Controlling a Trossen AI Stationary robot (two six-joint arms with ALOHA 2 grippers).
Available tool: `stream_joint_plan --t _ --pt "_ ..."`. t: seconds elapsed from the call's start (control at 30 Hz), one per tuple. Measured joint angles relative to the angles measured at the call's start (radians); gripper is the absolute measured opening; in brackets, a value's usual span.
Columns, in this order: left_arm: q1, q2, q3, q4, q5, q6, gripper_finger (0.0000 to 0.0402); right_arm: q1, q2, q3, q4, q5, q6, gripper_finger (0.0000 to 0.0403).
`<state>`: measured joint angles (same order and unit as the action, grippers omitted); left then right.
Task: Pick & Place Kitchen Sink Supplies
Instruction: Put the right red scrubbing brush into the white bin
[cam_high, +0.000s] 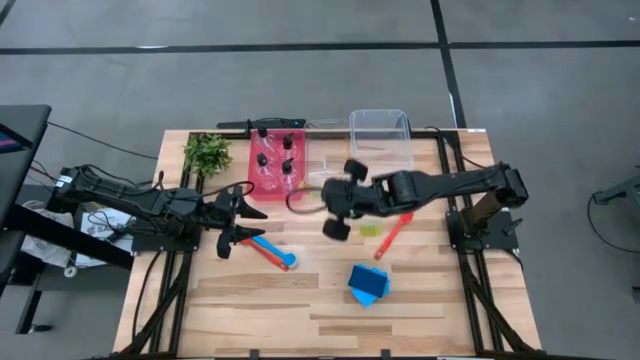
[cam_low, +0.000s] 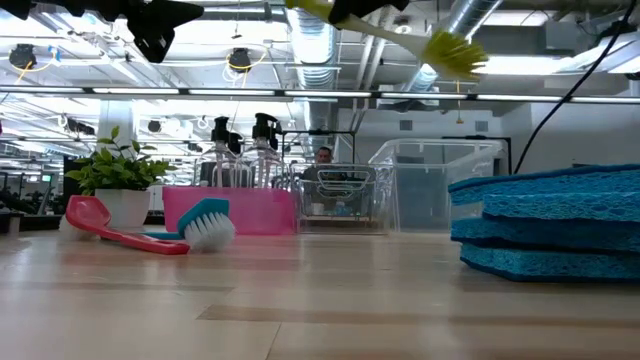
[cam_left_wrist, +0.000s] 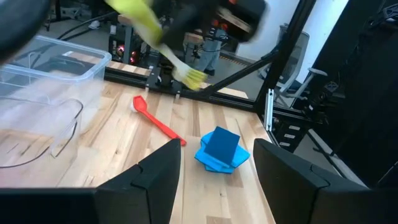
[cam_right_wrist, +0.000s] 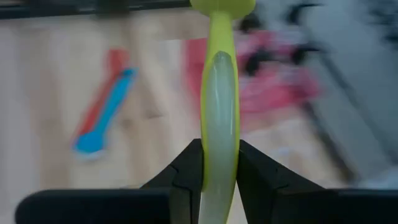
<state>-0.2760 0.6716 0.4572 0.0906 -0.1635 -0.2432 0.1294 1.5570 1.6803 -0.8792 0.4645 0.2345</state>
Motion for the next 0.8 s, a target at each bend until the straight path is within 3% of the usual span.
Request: stream_joint_plan --t 0.4,0.53,0.8 --pt "0.0 0.0 0.0 0.0 0.0 -0.034 0.0205 -0.198 0.0 0.144 -0.199 0.44 0.001 0.0071" --pt "0.0 0.0 0.0 0.0 0.0 -0.035 0.0205 -0.31 0.0 0.143 -0.199 0.465 0.009 0.0072" --pt "0.0 0.0 0.0 0.0 0.0 -0.054 0.0205 -0.536 0.008 0.066 -0.198 0.448 0.182 0.0072"
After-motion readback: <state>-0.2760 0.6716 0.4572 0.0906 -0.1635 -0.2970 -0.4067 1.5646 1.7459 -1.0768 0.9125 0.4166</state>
